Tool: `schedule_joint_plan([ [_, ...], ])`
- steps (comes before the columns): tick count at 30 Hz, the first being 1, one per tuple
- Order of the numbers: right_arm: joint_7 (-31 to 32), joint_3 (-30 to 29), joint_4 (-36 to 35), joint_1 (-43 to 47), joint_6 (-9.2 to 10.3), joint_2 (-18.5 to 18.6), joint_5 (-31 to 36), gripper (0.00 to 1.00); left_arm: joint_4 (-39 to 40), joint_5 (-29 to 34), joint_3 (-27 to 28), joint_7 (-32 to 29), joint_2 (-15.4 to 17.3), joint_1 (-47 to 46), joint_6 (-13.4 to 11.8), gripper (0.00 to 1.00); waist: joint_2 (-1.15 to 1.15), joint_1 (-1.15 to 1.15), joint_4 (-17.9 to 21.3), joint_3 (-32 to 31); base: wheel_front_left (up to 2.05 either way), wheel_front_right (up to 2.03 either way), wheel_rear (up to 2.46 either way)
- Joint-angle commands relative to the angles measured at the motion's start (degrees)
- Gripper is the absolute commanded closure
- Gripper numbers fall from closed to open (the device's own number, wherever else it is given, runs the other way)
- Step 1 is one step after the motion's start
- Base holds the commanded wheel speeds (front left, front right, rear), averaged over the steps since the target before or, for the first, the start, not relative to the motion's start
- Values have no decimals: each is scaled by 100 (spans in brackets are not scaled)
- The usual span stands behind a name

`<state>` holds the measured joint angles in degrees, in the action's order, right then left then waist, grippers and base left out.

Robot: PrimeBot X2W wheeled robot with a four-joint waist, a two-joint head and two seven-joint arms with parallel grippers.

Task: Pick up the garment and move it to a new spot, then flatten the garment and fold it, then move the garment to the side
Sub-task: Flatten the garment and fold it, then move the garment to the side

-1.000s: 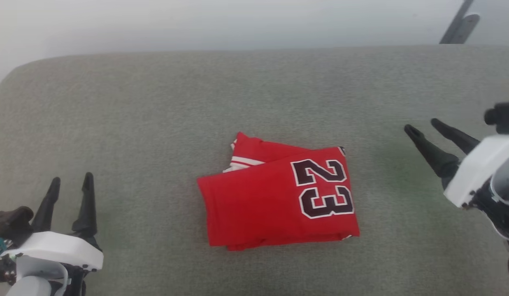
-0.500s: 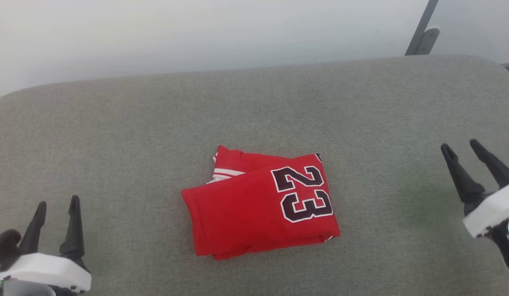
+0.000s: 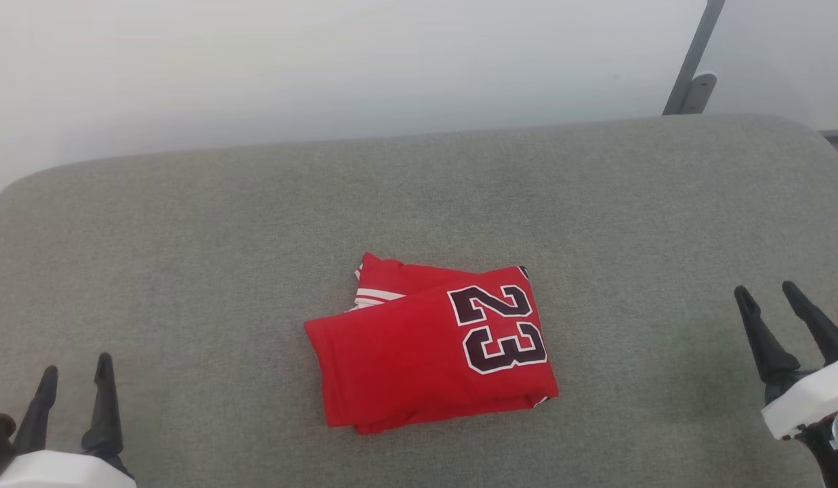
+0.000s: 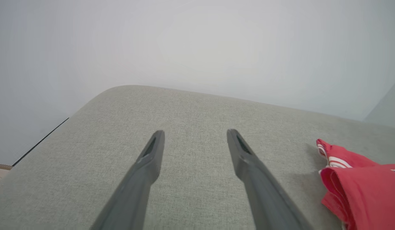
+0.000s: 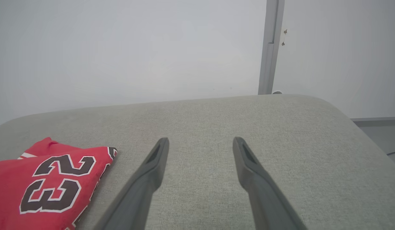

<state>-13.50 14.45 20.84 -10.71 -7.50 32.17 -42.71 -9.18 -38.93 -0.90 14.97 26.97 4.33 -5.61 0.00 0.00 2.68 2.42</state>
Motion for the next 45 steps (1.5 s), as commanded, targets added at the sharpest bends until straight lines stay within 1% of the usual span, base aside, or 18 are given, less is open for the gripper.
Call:
schedule_joint_plan([
  [1,-61,-58,1,86,3,-53,62,0,14,44,56,28,-16,56,33,0,0,0,-13,-20,0,0,0],
  [6,-145,-229,-30,278,3,-253,164,0,8,129,191,28,-114,141,118,0,0,0,-39,-73,0,0,0],
  [10,-160,-286,-53,359,3,-313,234,0,-11,166,234,28,-148,150,140,0,0,0,-47,-90,0,0,0],
  [19,-170,-373,-50,456,3,-443,292,0,-80,261,372,29,-296,240,273,0,0,0,-95,-130,0,0,0],
  [38,-173,-565,-115,593,3,-510,407,0,-215,445,440,29,-459,155,548,0,0,0,-204,-76,0,0,0],
  [45,-173,-610,-118,598,3,-527,400,0,-168,638,460,29,-480,104,656,0,0,0,-238,-55,0,0,0],
])
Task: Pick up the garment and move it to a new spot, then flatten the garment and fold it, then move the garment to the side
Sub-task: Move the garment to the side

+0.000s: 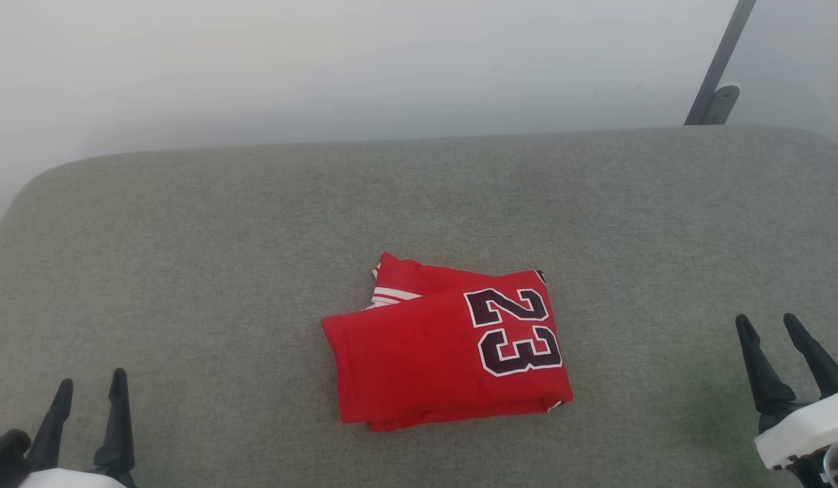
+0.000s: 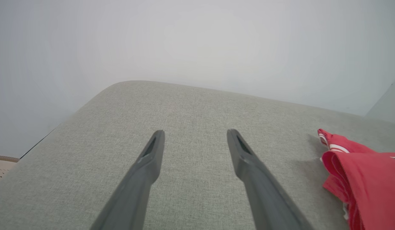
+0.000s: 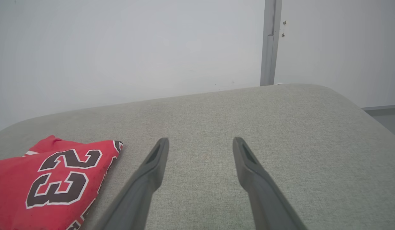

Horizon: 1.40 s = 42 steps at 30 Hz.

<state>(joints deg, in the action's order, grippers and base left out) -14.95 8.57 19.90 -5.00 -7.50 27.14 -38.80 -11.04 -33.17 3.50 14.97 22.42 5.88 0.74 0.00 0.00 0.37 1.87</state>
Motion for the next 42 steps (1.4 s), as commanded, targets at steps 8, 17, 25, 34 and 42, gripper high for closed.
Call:
schedule_joint_plan([
  [8,-28,120,22,57,3,-5,-50,0,-22,202,-84,29,-27,-159,196,0,0,0,-139,-35,0,0,0],
  [17,239,592,-33,-163,3,162,-271,0,-78,351,-425,25,43,-471,407,0,0,0,-558,-1,0,0,0],
  [25,1181,1246,-121,-571,3,330,-765,0,-159,422,-636,27,-28,-821,518,0,0,0,-1057,110,0,0,0],
  [34,2917,1632,37,-1155,3,639,-1334,0,-212,604,-793,27,-277,-1114,602,0,0,0,-1565,341,0,0,0],
  [42,4589,1727,448,-1646,3,644,-1426,0,-265,757,-844,28,-566,-1362,642,0,0,0,-1826,569,0,0,0],
])
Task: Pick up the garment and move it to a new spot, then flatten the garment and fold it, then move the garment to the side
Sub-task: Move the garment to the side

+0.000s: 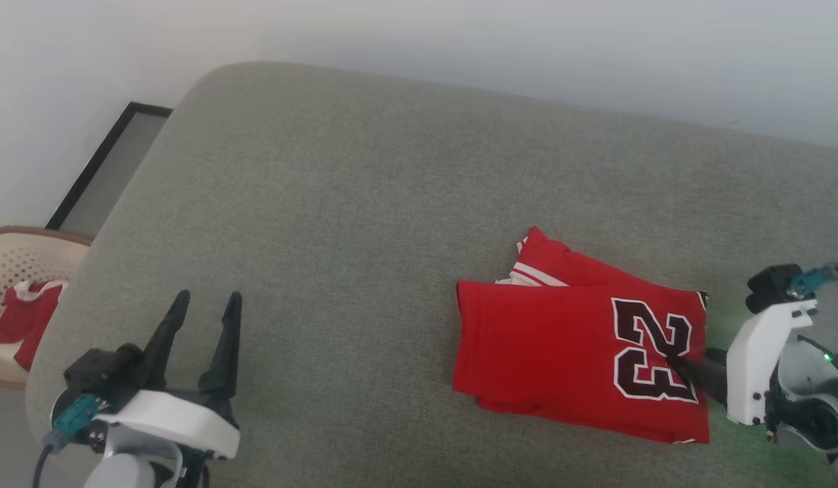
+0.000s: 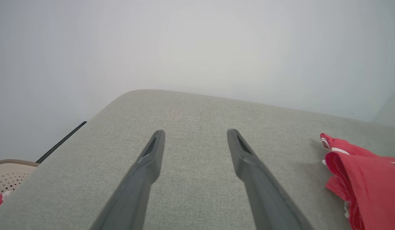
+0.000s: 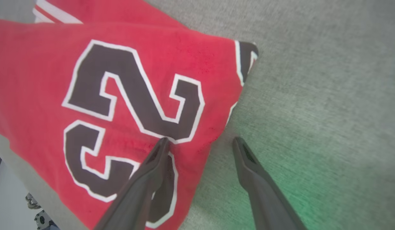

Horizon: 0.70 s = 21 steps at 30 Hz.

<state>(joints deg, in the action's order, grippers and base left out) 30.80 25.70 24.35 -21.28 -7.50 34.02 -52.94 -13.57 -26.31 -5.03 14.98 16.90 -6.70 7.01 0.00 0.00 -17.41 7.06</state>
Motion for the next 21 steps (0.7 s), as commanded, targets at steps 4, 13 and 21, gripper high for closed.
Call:
schedule_joint_plan([
  [4,727,47,304,-124,3,-247,14,0,-63,100,-30,27,-148,-210,34,0,0,0,-143,160,0,0,0],
  [13,1169,-116,317,-197,3,-484,148,100,-109,167,88,28,-285,-293,46,0,0,0,-159,234,0,0,0],
  [21,1195,-526,-60,-315,7,-341,150,100,-18,158,210,27,-292,-310,50,0,0,0,35,259,0,0,0],
])
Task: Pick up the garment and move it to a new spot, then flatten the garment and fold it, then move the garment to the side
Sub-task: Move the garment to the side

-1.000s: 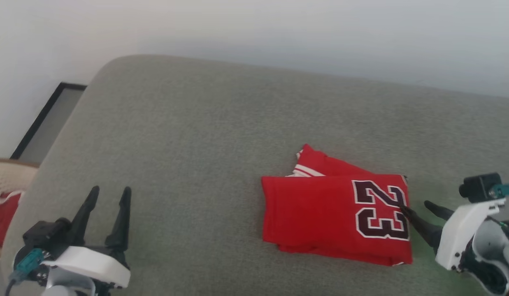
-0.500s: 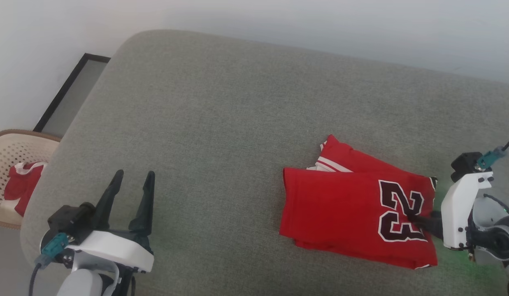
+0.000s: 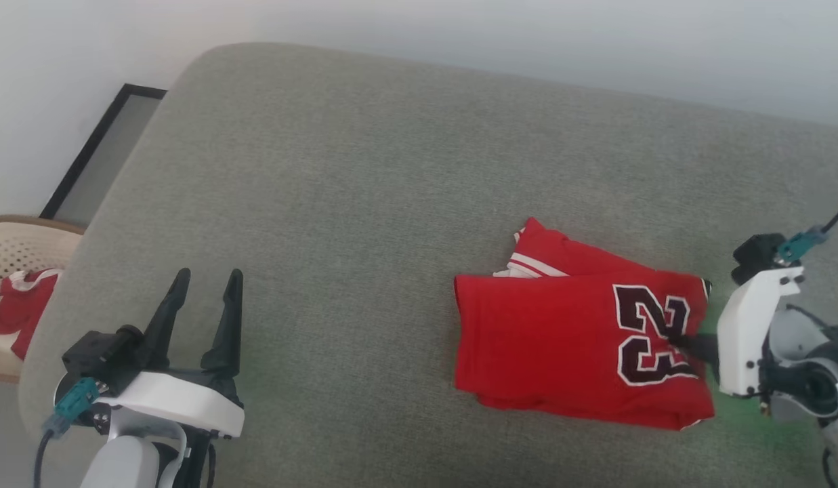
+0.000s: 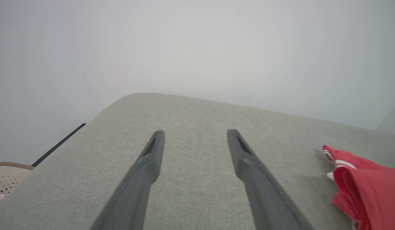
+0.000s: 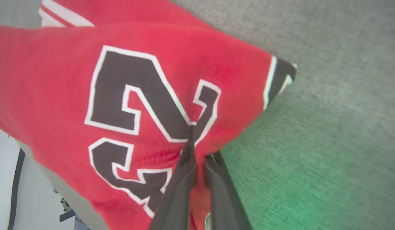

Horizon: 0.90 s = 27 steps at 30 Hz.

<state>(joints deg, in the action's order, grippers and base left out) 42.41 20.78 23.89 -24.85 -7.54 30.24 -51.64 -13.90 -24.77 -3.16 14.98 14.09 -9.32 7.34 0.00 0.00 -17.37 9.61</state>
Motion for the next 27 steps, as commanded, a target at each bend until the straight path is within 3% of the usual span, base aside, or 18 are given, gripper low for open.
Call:
schedule_joint_plan([
  [1,40,-84,-56,22,11,73,42,100,28,-3,36,27,-15,-61,17,0,0,0,65,9,0,0,0],
  [15,-24,-728,-370,-324,11,843,203,100,262,-6,-161,27,66,-305,14,0,0,0,882,314,0,0,0],
  [27,-520,-951,-23,-924,11,1601,150,100,408,182,-513,28,146,-854,15,0,0,0,1768,846,0,0,0],
])
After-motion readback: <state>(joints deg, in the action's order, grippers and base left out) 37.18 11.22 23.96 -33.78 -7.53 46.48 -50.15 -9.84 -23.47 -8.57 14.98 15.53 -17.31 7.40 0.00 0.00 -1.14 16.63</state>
